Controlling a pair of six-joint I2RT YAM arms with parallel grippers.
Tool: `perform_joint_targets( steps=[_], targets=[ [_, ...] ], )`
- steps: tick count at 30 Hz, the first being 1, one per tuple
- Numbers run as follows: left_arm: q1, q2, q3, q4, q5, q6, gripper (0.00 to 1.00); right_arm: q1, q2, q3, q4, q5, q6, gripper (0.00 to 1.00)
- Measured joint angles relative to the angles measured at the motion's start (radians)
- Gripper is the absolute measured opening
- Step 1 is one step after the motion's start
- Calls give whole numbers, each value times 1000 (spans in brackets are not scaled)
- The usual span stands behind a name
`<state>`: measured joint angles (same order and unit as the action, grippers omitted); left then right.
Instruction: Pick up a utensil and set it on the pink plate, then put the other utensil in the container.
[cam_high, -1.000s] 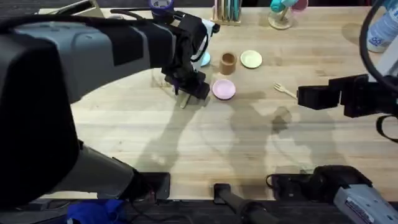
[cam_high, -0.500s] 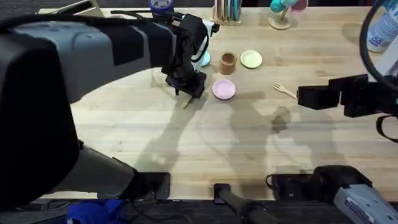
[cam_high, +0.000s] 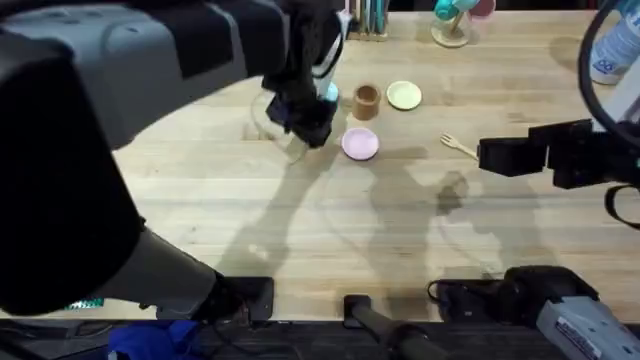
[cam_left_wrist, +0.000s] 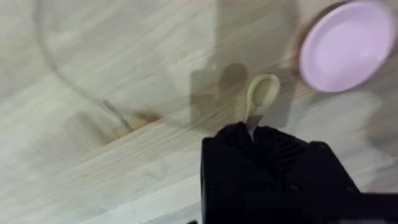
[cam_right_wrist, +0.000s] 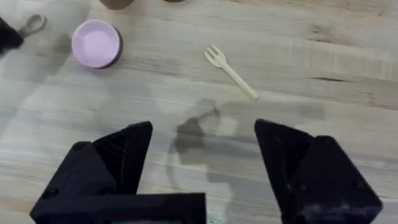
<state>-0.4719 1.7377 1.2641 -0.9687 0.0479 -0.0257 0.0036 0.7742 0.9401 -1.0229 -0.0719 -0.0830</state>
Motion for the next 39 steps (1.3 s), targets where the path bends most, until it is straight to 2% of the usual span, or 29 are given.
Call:
perform_joint_targets(
  steps=[6, 11, 15, 20, 32, 39],
  targets=[
    [-65, 0, 98, -52, 0, 14, 40, 0, 0, 0, 0, 0, 0, 998],
    [-133, 0, 104, -49, 9, 18, 40, 0, 0, 0, 0, 0, 0, 998],
    [-173, 0, 104, 1, 15, 19, 40, 0, 0, 0, 0, 0, 0, 998],
    [-180, 5, 105, 67, 37, 18, 41, 0, 0, 0, 0, 0, 0, 997],
    [-180, 170, 133, 129, 64, 18, 43, 0, 0, 0, 0, 0, 0, 997],
    [-180, 194, 156, 147, 64, 18, 74, 0, 0, 0, 0, 0, 0, 997]
  ],
)
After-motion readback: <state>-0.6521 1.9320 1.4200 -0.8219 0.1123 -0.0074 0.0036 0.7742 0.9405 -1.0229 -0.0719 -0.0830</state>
